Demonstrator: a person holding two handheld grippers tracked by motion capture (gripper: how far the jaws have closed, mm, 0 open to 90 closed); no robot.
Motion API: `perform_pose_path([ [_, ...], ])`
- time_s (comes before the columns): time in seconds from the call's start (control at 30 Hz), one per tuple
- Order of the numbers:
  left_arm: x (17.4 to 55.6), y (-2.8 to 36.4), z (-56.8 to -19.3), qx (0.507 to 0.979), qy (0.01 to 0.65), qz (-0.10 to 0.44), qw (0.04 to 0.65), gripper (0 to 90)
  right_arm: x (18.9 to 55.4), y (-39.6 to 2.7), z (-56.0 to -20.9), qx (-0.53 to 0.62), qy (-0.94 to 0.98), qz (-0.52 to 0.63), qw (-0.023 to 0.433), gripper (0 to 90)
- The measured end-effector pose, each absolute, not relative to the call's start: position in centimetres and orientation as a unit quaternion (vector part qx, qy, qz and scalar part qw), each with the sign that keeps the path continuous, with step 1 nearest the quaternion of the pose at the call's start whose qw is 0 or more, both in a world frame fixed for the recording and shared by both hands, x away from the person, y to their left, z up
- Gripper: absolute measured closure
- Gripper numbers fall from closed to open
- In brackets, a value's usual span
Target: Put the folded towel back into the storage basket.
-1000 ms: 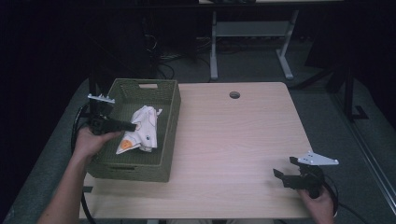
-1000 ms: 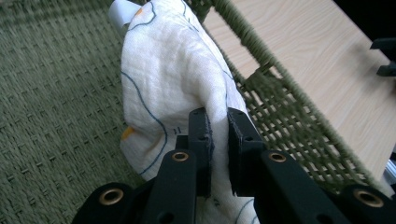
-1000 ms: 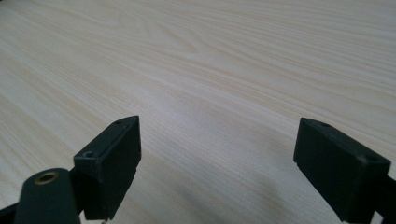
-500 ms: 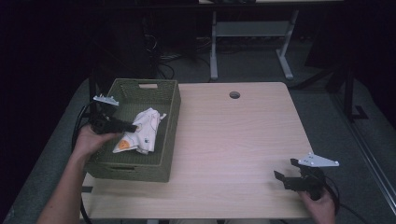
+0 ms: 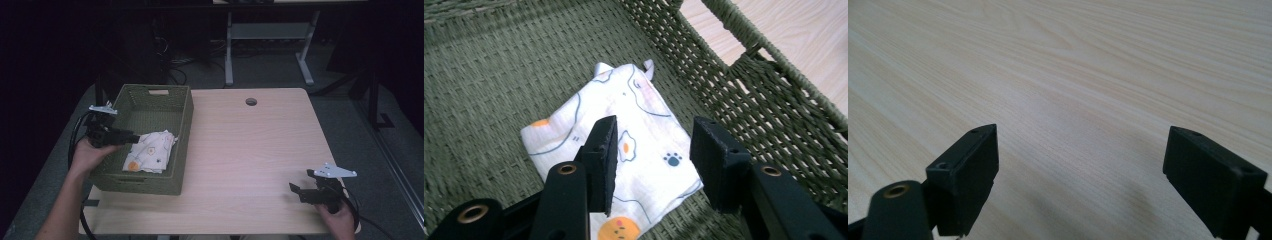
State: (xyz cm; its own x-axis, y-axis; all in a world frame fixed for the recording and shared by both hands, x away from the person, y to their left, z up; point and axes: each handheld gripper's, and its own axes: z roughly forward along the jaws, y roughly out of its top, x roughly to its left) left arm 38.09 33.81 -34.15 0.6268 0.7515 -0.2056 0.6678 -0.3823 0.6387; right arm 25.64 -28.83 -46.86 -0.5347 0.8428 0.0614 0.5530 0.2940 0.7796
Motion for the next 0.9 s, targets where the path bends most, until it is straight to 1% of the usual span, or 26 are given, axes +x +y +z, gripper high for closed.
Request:
perform_pose_path([
  [0.3,37.8,32.7,-34.0,0.833,0.42,0.059,0.356,51.1,25.6,-28.9,-46.8,0.447,0.782,0.393,0.185,14.3],
  [0.63,37.2,30.4,-32.4,0.844,0.389,0.067,0.362,44.5,25.4,-29.0,-46.5,0.444,0.781,0.397,0.188,14.3],
  [0.9,37.0,29.6,-31.9,0.845,0.383,0.067,0.366,40.8,25.5,-29.0,-46.6,0.444,0.781,0.396,0.189,14.3],
])
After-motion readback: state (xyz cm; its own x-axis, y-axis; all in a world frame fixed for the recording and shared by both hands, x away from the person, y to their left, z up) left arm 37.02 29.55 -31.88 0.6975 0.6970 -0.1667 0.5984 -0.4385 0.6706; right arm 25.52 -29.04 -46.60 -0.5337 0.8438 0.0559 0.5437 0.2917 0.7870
